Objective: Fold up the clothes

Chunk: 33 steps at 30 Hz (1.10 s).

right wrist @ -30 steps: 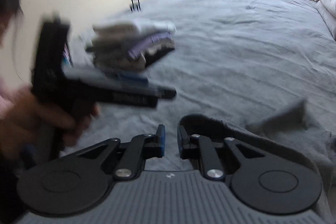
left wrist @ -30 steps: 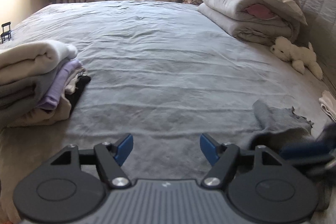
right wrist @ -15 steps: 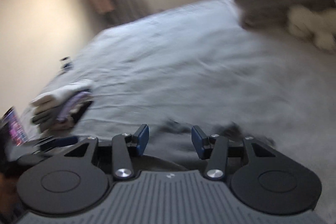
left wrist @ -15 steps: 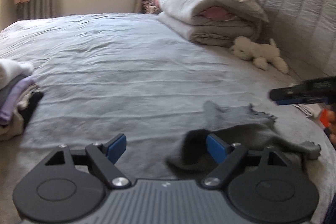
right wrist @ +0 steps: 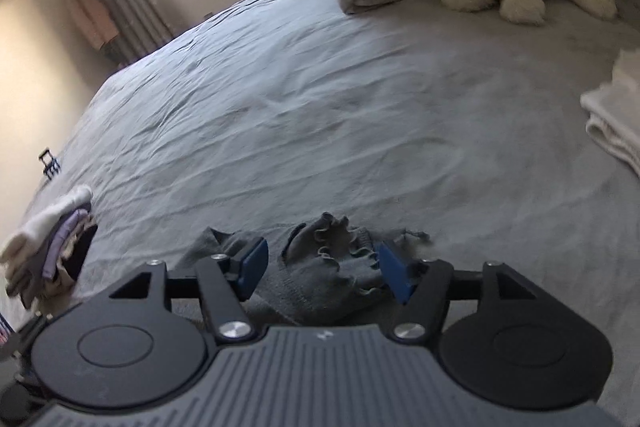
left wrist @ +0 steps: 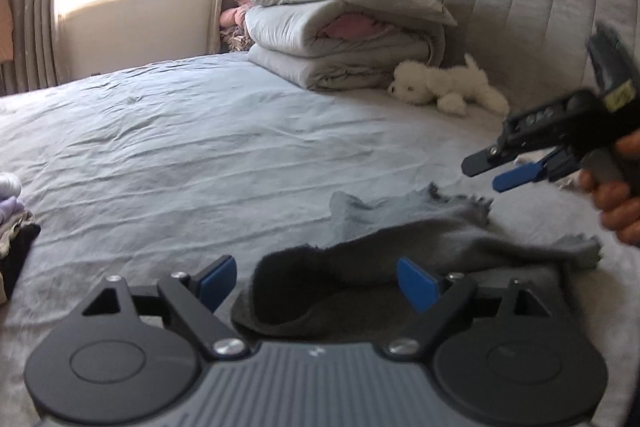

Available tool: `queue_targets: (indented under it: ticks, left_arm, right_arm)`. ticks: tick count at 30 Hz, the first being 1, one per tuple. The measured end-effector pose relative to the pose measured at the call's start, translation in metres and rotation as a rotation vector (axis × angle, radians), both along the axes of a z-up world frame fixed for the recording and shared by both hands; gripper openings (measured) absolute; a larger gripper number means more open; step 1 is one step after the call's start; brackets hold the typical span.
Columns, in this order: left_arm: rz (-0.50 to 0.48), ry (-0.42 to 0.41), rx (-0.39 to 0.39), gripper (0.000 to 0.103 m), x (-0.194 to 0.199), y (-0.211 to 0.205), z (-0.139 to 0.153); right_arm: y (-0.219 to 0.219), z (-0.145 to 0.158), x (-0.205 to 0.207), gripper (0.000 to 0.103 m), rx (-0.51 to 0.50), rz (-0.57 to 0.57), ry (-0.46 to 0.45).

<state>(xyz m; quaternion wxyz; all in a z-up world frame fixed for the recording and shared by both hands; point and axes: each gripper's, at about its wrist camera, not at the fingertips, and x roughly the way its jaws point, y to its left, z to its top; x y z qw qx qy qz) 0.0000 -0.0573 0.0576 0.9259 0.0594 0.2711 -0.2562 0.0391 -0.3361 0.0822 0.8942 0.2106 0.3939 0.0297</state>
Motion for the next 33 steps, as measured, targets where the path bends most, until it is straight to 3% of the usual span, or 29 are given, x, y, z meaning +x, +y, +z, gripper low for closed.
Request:
queue_targets:
  ticks: [1, 2, 3, 5, 6, 11, 14, 17, 19, 22, 24, 30, 33]
  left_arm:
    - [0.001, -0.011, 0.012, 0.088, 0.002, -0.004, -0.003]
    - [0.003, -0.021, 0.023, 0.080, 0.003, -0.008, -0.006]
    - [-0.001, -0.030, 0.037, 0.050, 0.005, -0.012, -0.008]
    - [-0.014, -0.009, 0.075, 0.008, 0.009, -0.016, -0.013]
    - [-0.006, 0.014, 0.078, 0.008, 0.011, -0.014, -0.014]
    - [0.095, -0.002, -0.018, 0.008, 0.015, 0.032, 0.016]
    - [0.254, 0.035, -0.078, 0.008, 0.023, 0.079, 0.031]
    - [0.469, 0.109, -0.086, 0.008, 0.036, 0.122, 0.026]
    - [0.561, 0.148, -0.061, 0.008, 0.042, 0.138, 0.018]
    - [0.530, 0.194, -0.049, 0.015, 0.042, 0.138, 0.008]
    - [0.473, 0.171, -0.035, 0.040, 0.035, 0.128, 0.010]
    - [0.272, 0.109, 0.012, 0.077, 0.018, 0.098, 0.018]
    - [0.155, 0.055, 0.102, 0.083, 0.013, 0.076, 0.013]
  right_arm:
    - [0.002, -0.002, 0.001, 0.066, 0.008, 0.012, 0.009]
    - [0.003, -0.004, 0.002, 0.066, 0.016, 0.025, 0.019]
    - [0.006, -0.005, 0.003, 0.066, 0.013, 0.035, 0.022]
    - [0.011, -0.003, 0.002, 0.066, -0.011, 0.051, 0.015]
    - [0.013, -0.003, 0.002, 0.066, -0.026, 0.051, 0.010]
    - [0.007, -0.004, 0.001, 0.066, -0.075, 0.010, 0.003]
    - [0.001, -0.004, 0.001, 0.066, -0.081, -0.012, 0.001]
    - [0.012, -0.005, 0.001, 0.066, -0.081, 0.052, 0.001]
    - [0.021, -0.006, 0.001, 0.066, -0.080, 0.097, 0.001]
    - [0.034, -0.007, 0.001, 0.066, -0.079, 0.165, 0.000]
    - [0.042, -0.008, 0.001, 0.066, -0.079, 0.210, 0.000]
    - [0.061, -0.002, -0.005, 0.066, 0.013, 0.347, -0.026]
    - [0.063, 0.001, -0.006, 0.066, 0.080, 0.388, -0.034]
